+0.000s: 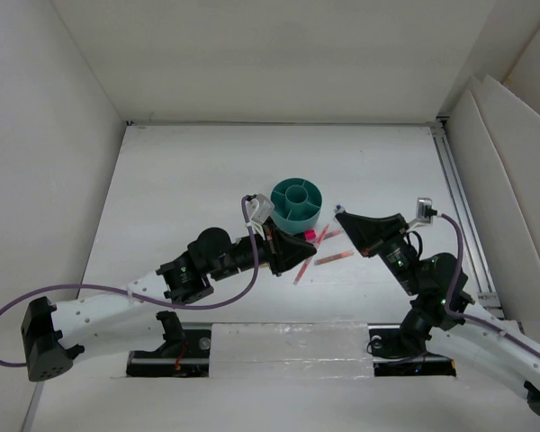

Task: Sort the stationery into containers
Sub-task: Close the pen cap on the pen.

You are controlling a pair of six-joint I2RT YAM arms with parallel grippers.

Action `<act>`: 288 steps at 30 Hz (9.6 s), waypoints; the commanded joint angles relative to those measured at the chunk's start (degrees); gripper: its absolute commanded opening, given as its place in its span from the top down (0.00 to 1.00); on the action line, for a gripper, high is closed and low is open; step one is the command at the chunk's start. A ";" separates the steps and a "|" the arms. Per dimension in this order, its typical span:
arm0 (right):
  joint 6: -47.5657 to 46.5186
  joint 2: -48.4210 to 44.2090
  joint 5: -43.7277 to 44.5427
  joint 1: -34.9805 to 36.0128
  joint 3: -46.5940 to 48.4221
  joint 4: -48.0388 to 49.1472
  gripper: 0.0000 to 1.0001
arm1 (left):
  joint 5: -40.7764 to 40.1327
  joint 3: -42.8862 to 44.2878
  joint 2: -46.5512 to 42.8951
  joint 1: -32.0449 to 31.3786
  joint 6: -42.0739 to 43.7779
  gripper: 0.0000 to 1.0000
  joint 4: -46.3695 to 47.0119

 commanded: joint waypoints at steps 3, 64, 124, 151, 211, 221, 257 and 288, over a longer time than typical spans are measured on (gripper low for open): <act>1.94 1.21 -0.71 -0.25 -0.08 4.34 1.00 | 1.05 0.46 -0.40 -0.30 0.93 1.00 3.76; 0.36 -0.81 -1.24 -0.25 -0.17 2.14 1.00 | 1.66 0.99 -0.40 -0.30 1.45 1.00 3.23; 1.42 1.12 -3.79 -0.25 -1.04 3.73 1.00 | 1.66 1.51 1.19 -0.30 1.45 1.00 2.70; -0.34 -0.99 -4.85 -0.25 -2.10 2.49 1.00 | -0.10 0.99 0.04 -0.30 1.45 1.00 2.18; -3.86 4.81 -7.66 -0.25 -3.68 5.13 1.00 | -9.77 3.72 2.24 -0.30 -0.22 1.00 1.56; -4.91 5.34 -7.66 -0.25 -3.68 4.60 0.98 | -10.29 4.24 1.71 -0.30 0.31 1.00 1.56; -11.85 7.62 -5.38 -0.25 -5.26 3.55 1.00 | -12.40 8.99 2.42 -0.30 -3.73 1.00 -5.82; -15.63 10.26 -6.43 0.81 -5.79 4.60 1.00 | -11.35 10.04 1.36 0.75 -4.79 1.00 -5.29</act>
